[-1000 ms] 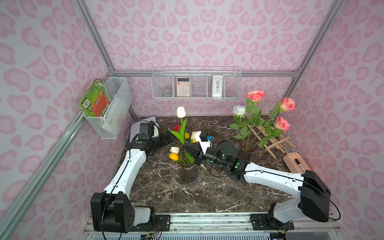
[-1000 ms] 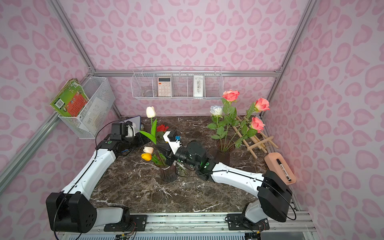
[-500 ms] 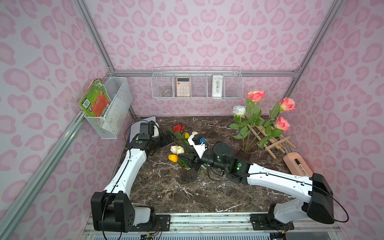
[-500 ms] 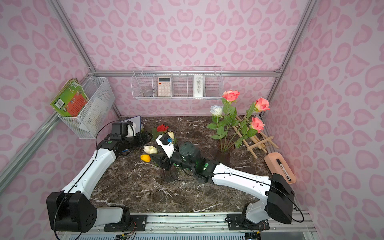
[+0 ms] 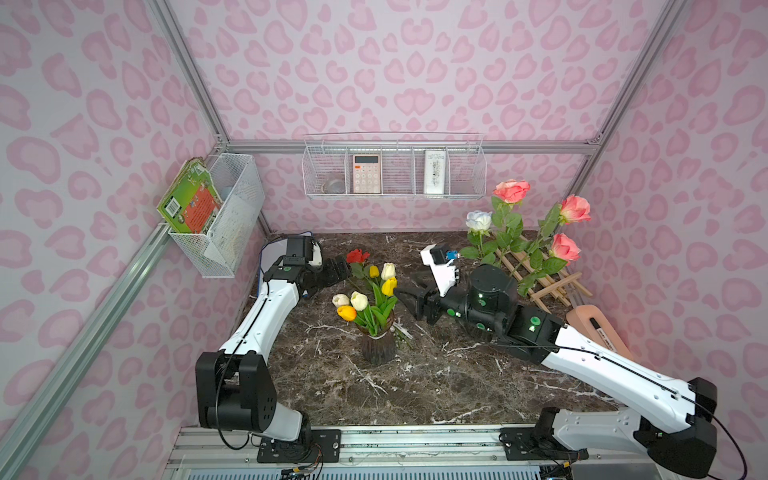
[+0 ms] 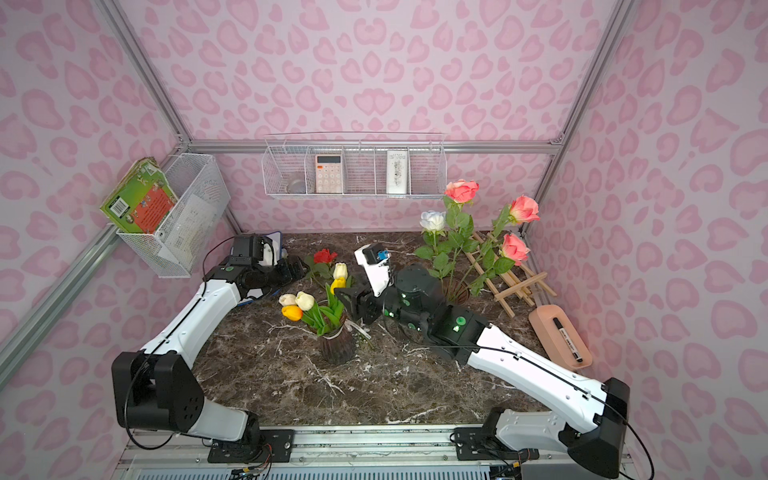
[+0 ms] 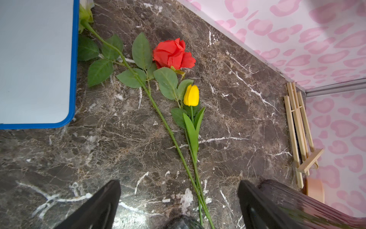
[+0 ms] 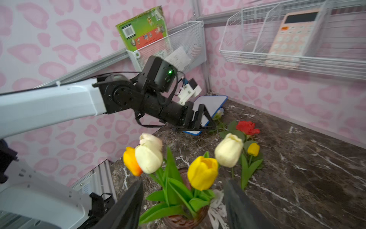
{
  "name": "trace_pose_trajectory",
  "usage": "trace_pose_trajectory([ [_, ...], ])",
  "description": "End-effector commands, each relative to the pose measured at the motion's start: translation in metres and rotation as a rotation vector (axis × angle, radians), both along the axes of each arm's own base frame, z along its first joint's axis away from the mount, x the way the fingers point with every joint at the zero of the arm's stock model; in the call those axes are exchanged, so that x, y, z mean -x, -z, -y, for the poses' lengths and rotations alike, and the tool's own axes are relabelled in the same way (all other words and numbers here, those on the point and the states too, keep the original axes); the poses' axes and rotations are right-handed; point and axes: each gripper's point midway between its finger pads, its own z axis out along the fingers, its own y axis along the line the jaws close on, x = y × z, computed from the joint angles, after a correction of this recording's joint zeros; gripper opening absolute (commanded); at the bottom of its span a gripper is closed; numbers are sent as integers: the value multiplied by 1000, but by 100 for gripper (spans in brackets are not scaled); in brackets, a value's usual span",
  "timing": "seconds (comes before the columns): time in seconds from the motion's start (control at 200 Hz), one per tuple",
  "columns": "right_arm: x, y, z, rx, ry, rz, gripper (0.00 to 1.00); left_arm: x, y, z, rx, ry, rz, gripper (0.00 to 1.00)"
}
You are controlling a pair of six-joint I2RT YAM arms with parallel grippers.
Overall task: Arrange the flowers in different vases according to their variety
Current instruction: Insert the flower into the vase, then pick up the flower at the center of the board.
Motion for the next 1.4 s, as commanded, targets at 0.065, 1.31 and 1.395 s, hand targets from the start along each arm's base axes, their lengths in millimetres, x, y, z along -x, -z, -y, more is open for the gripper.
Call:
trace_pose_trajectory([
  [0.065, -51, 22, 49, 29, 180, -123, 66, -12, 21, 9, 16, 41, -78, 97],
  [1.31, -103, 95, 55, 121, 204, -270, 36, -83, 184, 13, -268, -33, -419, 34],
  [1.395, -102, 93, 56, 120, 203, -265, 36, -86, 181, 15, -247, -40, -406, 19],
])
